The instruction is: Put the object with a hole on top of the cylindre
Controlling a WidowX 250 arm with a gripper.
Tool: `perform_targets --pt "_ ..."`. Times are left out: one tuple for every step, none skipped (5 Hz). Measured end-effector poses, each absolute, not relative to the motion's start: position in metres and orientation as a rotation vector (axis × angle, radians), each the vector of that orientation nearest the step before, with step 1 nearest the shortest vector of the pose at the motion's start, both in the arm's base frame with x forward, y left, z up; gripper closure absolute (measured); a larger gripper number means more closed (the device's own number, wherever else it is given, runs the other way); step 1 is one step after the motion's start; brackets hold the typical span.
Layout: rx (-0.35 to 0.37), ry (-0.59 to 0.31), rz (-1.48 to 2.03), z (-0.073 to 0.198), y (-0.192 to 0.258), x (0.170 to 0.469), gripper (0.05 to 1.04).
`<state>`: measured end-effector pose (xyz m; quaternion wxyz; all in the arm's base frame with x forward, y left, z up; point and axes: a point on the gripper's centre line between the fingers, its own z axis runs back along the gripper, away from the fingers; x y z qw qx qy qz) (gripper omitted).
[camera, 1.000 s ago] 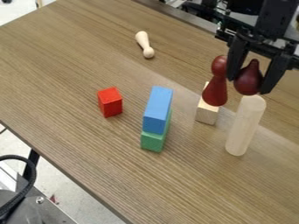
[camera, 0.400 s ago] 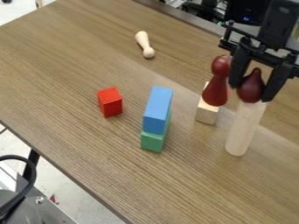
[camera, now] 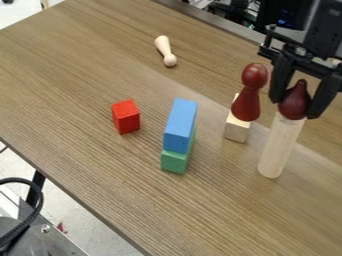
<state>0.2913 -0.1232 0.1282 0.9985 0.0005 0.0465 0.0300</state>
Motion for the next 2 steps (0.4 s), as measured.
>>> perform_targets --pt "0.006 0.104 0.059 0.1238 -0.1234 0.2918 0.525" --pt "0.006 0.106 0.053 0.1193 -0.1246 0.2935 0.524"
